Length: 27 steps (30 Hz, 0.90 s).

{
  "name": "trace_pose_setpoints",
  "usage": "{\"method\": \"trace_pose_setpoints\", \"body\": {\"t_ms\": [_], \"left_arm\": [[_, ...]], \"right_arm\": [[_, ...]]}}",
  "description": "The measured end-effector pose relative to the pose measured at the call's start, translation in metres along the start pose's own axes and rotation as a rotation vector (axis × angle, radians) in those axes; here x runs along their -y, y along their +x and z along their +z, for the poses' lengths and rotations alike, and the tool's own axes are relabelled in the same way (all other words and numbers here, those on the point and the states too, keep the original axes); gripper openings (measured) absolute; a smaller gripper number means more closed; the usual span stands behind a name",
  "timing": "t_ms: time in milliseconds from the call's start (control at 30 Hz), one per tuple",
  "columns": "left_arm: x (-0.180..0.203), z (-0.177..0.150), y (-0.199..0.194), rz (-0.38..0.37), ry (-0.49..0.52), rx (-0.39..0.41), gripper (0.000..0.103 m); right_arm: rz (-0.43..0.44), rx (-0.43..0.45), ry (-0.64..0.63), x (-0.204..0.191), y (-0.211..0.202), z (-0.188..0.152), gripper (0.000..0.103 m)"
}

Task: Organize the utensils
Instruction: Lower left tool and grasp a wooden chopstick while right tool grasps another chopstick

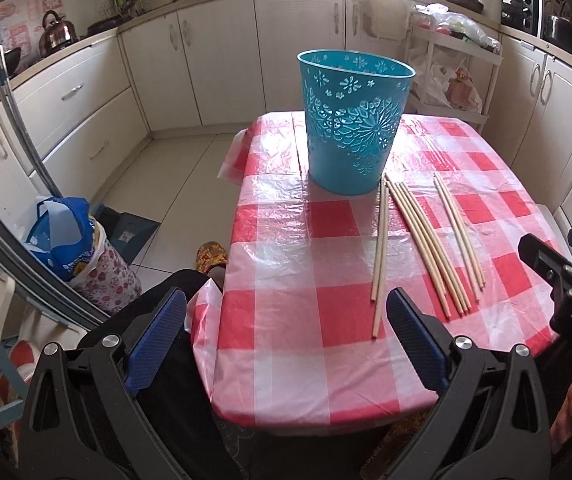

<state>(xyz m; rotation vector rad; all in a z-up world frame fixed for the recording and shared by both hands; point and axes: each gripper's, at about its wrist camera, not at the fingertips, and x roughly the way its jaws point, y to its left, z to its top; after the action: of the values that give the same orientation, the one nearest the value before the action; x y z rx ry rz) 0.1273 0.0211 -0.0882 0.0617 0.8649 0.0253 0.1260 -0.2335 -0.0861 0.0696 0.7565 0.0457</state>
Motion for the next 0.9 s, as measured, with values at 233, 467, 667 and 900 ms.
{"method": "trace_pose_setpoints", "body": {"t_ms": [233, 467, 667, 900], "left_arm": [[0.004, 0.021, 0.051, -0.017, 0.007, -0.046, 0.097], [0.014, 0.036, 0.085, -0.032, 0.011, -0.075, 0.097], [0.020, 0.040, 0.114, -0.037, 0.012, -0.107, 0.097], [0.029, 0.048, 0.137, -0.037, 0.002, -0.116, 0.097]], "right_arm": [[0.017, -0.051, -0.006, 0.005, 0.045, 0.015, 0.095], [0.029, -0.112, -0.005, 0.015, 0.082, 0.025, 0.072], [0.064, -0.185, 0.008, 0.025, 0.119, 0.031, 0.045], [0.067, -0.221, 0.016, 0.036, 0.147, 0.038, 0.029]]}}
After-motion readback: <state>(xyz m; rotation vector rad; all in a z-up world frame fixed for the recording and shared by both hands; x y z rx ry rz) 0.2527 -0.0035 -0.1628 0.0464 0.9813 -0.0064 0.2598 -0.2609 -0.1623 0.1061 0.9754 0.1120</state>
